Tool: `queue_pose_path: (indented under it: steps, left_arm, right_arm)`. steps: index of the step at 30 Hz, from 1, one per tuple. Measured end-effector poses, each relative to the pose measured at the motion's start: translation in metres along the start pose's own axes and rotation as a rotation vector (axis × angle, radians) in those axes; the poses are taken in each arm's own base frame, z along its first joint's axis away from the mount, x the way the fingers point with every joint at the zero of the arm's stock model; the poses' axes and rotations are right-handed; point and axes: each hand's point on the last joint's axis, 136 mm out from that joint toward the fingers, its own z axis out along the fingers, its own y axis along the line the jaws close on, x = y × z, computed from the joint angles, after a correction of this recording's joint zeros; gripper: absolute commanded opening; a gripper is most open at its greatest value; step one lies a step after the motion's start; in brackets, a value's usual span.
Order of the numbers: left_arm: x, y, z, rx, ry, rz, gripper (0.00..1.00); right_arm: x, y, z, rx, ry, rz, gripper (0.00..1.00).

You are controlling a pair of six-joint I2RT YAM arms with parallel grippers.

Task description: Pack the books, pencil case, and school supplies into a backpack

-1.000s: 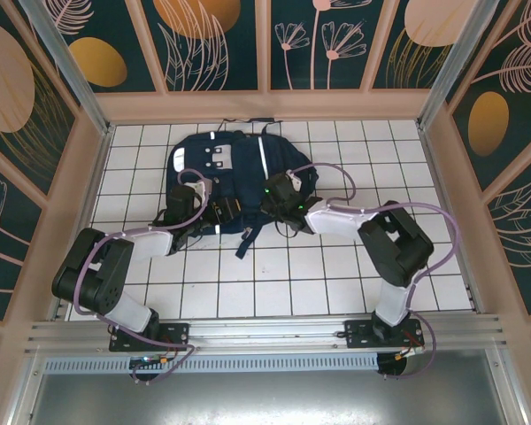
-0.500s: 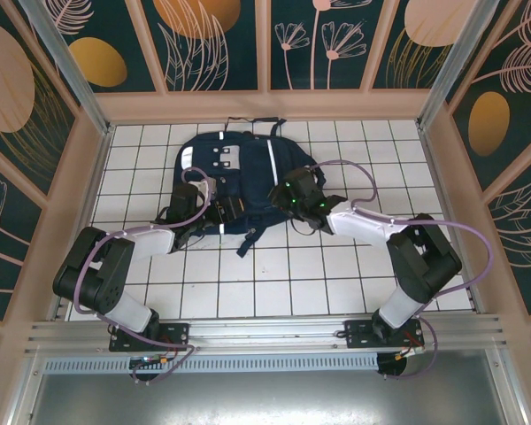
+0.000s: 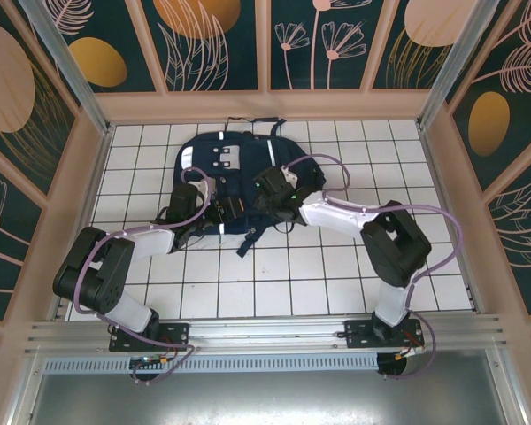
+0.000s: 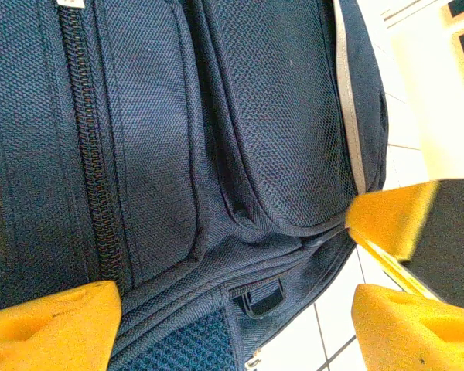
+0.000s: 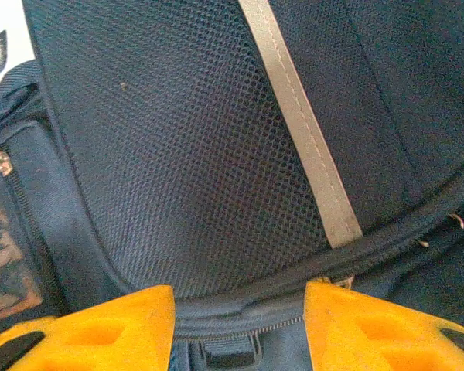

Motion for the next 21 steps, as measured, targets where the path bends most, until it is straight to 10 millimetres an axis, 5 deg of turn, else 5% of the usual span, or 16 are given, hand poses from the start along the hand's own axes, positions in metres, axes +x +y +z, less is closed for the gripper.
queue_pose_path:
  steps: [21]
  left_arm:
    - [0.002, 0.001, 0.001, -0.012, 0.023, 0.027, 0.81]
  right_arm:
    - [0.020, -0.010, 0.010, 0.220, 0.082, -0.290, 0.47]
